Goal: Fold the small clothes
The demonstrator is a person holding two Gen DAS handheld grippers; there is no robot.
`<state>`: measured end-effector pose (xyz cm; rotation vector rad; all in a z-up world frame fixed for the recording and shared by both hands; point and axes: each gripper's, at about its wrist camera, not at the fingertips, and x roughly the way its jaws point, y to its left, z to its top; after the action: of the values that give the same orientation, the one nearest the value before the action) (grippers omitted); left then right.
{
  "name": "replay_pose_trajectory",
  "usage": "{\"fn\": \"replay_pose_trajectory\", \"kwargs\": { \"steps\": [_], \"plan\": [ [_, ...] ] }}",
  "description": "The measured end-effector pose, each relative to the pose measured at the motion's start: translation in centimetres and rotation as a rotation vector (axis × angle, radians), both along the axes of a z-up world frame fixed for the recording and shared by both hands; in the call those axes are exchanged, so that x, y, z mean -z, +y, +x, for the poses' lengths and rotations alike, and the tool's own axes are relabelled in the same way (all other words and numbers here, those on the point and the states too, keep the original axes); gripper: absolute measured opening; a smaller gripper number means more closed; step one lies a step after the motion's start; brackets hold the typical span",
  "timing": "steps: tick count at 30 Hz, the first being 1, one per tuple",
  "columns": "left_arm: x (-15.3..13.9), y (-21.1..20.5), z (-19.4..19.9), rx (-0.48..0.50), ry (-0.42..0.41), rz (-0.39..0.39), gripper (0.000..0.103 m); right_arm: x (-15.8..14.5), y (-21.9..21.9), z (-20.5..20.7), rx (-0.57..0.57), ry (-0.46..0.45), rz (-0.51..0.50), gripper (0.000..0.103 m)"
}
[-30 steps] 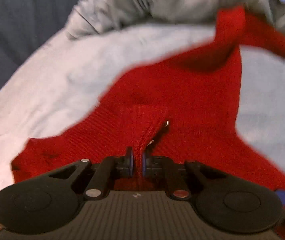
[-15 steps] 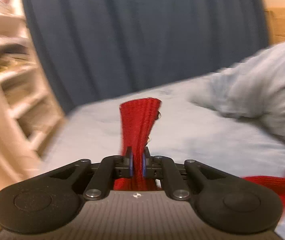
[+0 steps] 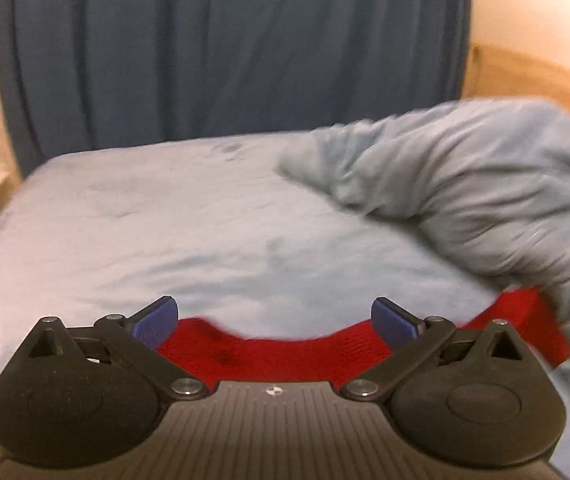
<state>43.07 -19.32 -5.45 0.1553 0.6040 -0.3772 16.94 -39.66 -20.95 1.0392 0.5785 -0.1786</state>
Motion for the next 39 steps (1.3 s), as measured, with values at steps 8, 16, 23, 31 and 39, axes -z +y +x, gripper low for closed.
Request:
{"fn": "replay_pose_trajectory", "kwargs": {
  "steps": [8, 16, 23, 31, 39],
  "plan": [
    [7.7, -3.5, 2.4, 0.179, 0.143, 0.267, 0.103, -0.1, 0.5, 0.1, -0.004, 0.002, -0.037, 0.056],
    [14.6, -11.4, 2.4, 0.397, 0.246, 0.448, 0.1, -0.1, 0.6, 0.3, -0.028, 0.0, -0.072, 0.056],
    [12.6, -11.2, -1.2, 0.436, 0.197, 0.401, 0.018, -0.1, 0.4, 0.3, -0.036, 0.001, -0.064, 0.056],
    [0.2, -2.5, 0.8, -0.063, 0.027, 0.21, 0.018, -0.1, 0.2, 0.3, -0.026, 0.012, -0.038, 0.056],
    [-3.2, -4.6, -0.1, -0.163, -0.048, 0.152, 0.02, -0.1, 0.3, 0.3, -0.026, 0.013, -0.044, 0.056]
  ]
}}
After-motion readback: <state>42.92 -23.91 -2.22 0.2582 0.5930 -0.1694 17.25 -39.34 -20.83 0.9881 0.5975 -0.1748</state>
